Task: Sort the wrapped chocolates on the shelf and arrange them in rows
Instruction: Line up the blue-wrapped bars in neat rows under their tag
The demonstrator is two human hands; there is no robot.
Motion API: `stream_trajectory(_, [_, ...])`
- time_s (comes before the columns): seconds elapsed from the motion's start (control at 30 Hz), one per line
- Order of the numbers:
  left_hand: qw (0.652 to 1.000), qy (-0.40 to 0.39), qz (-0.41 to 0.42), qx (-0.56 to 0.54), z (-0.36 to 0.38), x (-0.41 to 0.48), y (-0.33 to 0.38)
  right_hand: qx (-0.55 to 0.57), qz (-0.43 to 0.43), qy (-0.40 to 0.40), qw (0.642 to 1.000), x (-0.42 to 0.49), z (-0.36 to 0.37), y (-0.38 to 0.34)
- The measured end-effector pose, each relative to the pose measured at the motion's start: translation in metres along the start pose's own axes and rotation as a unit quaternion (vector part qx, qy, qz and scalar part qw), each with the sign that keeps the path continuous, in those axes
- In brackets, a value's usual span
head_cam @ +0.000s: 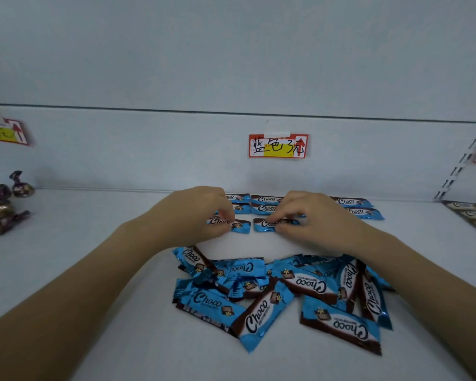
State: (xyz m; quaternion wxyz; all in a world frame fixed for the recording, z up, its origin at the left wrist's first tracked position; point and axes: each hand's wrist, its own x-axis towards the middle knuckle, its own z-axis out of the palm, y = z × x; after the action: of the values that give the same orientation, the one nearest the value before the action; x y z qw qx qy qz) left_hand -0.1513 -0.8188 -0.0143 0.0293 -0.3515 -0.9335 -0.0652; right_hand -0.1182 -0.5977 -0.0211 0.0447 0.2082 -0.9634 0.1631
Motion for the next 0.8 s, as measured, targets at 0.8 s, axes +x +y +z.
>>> stream_trajectory(0.8, [0.997,0.062,-0.033,-0.023,0.012,0.007,0.003,0.032,0.025,0.052,0.998,0.009,0.003,0.006])
